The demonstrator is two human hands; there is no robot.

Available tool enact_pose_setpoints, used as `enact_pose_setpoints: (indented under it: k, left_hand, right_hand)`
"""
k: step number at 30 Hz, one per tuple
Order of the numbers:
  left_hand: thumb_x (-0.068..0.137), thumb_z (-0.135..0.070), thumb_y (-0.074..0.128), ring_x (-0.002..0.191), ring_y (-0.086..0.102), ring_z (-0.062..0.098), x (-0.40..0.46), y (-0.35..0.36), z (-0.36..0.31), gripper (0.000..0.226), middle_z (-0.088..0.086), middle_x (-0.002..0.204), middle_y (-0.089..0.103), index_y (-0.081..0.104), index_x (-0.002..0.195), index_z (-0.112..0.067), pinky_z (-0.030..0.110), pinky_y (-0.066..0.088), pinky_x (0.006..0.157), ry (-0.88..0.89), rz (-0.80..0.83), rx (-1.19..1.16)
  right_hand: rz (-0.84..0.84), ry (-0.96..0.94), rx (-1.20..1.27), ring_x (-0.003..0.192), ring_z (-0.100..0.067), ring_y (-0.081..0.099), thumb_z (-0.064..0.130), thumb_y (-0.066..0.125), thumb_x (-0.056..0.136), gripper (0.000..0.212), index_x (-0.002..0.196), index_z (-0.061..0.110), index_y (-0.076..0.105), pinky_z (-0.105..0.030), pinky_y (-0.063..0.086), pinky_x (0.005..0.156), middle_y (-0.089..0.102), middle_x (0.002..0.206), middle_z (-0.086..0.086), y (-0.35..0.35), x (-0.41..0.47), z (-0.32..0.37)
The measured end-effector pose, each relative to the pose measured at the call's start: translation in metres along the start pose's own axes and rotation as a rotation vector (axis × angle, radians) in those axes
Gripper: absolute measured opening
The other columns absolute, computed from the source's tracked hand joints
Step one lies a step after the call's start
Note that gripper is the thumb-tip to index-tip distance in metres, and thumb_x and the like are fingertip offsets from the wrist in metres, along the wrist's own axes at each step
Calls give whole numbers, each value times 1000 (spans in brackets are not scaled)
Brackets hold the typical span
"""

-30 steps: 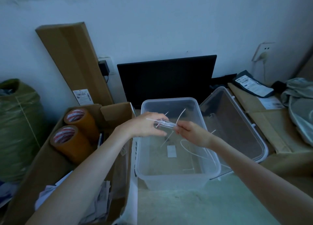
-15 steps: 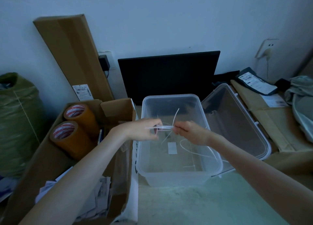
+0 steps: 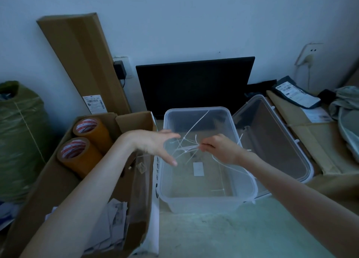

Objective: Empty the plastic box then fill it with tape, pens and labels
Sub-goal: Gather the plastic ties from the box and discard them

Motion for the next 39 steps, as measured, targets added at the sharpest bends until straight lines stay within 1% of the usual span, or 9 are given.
enact_pose_setpoints:
  k: [4, 7, 10, 12, 14, 20, 24, 32, 39]
  left_hand:
    - [89, -50, 56, 143, 18, 20, 11, 3, -19, 64, -5, 158, 14, 34, 145, -26, 43, 14, 117, 73, -402, 35]
    - [94, -49, 48, 137, 28, 15, 27, 20, -25, 54, -4, 150, 33, 43, 140, -22, 40, 8, 117, 141, -448, 174]
    - [97, -44, 43, 101, 51, 13, 35, 30, -24, 30, -3, 101, 61, 60, 103, -20, 39, 24, 107, 160, -475, 243]
    - [100, -36, 39, 76, 51, 14, 36, 32, -25, 32, -1, 74, 56, 56, 81, -16, 37, 39, 85, 162, -495, 207]
    - [102, -31, 34, 78, 56, 18, 37, 35, -24, 33, 2, 81, 61, 59, 86, -15, 33, 42, 67, 139, -451, 141]
    - [104, -32, 28, 62, 48, 14, 27, 28, -12, 36, 0, 74, 52, 55, 92, -12, 28, 31, 52, 58, -452, 105]
    - [103, -30, 30, 57, 46, 14, 16, 31, 12, 33, -1, 66, 47, 49, 78, -20, 27, 31, 52, -18, -497, -70]
    - [102, -24, 28, 56, 44, 18, 7, 49, 40, 37, 3, 62, 42, 46, 73, -12, 34, 34, 57, -137, -580, -313]
    - [103, -28, 28, 58, 46, 16, 20, 58, 49, 40, 1, 64, 46, 46, 69, -18, 31, 34, 57, -225, -686, -446]
  right_hand:
    - [-16, 14, 9, 73, -23, 52, 29, 48, 98, 27, 88, 13, 67, -41, 47, 75, 60, 75, -4, 4, 3, 2]
    - [-50, 6, 39, 72, -25, 52, 26, 51, 98, 27, 85, 9, 67, -40, 45, 73, 62, 74, -8, 3, 3, 8]
    - [-80, -12, 46, 67, -25, 48, 25, 52, 97, 29, 79, 7, 64, -40, 43, 69, 57, 67, -6, 0, 0, 10]
    - [-95, -26, 49, 63, -24, 44, 26, 51, 98, 32, 74, 7, 58, -40, 40, 65, 51, 63, -4, -1, 0, 9]
    - [-110, -35, 55, 61, -24, 40, 25, 51, 98, 34, 71, 6, 54, -40, 38, 63, 48, 62, -5, -1, 0, 9]
    - [-98, -5, 135, 81, -16, 55, 17, 58, 93, 8, 100, 14, 59, -30, 46, 75, 58, 92, 1, -2, 2, 2]
    - [-230, 28, 235, 111, -2, 47, 15, 61, 92, 49, 138, 19, 46, -14, 35, 94, 47, 124, 10, -12, 1, -10]
    - [-443, 283, 550, 129, -14, 46, 1, 51, 90, 53, 139, 21, 45, -35, 40, 107, 50, 137, 2, 7, 14, -54]
    - [-126, 567, 468, 118, -31, 53, 8, 58, 90, 67, 148, 17, 23, -29, 41, 85, 48, 137, -14, 56, 58, -82]
Point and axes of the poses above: each hand's wrist, its own x-axis towards the middle knuckle, its own y-axis out of the palm, z = x × y, the point moved 4 cm from there along x, towards the middle knuckle
